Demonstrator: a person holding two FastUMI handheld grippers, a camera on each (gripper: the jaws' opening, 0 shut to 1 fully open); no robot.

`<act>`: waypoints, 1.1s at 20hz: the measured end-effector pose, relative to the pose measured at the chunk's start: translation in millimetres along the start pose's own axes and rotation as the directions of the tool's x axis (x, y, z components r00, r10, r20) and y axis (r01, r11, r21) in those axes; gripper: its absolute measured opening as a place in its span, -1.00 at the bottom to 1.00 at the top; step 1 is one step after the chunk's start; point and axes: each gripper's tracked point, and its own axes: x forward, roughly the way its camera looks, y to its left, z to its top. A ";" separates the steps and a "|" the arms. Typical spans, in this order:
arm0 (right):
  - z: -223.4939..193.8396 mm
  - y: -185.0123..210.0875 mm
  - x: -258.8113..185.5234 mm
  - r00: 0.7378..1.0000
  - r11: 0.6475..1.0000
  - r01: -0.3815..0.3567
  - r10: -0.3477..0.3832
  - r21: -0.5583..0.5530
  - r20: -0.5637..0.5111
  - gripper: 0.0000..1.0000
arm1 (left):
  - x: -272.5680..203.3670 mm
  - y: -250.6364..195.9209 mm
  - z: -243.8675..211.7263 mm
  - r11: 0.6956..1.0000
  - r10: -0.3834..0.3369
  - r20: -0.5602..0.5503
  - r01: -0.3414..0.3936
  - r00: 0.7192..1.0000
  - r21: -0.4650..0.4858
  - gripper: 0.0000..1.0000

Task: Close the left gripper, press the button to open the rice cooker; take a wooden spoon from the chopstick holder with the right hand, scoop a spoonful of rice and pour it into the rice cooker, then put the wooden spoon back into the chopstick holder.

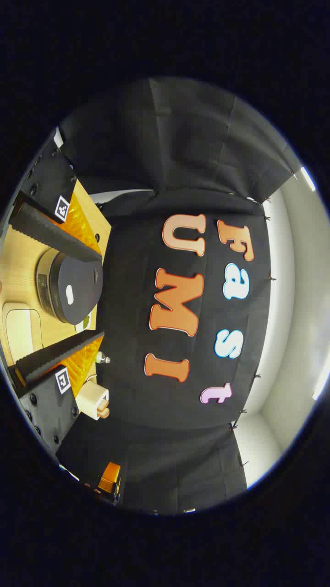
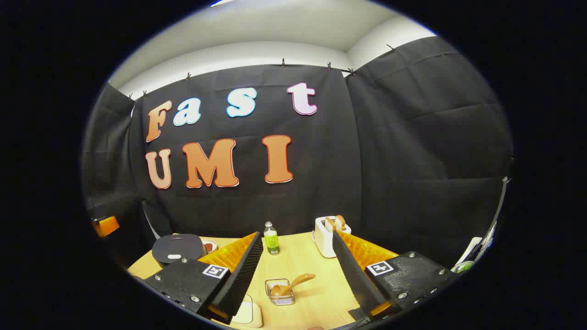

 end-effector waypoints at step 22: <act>-4.9 -1.1 8.6 0.999 0.999 -0.043 0.042 -0.029 -0.027 0.89 | -8.5 18.0 32.0 0.998 0.012 0.053 -0.016 0.999 0.062 0.94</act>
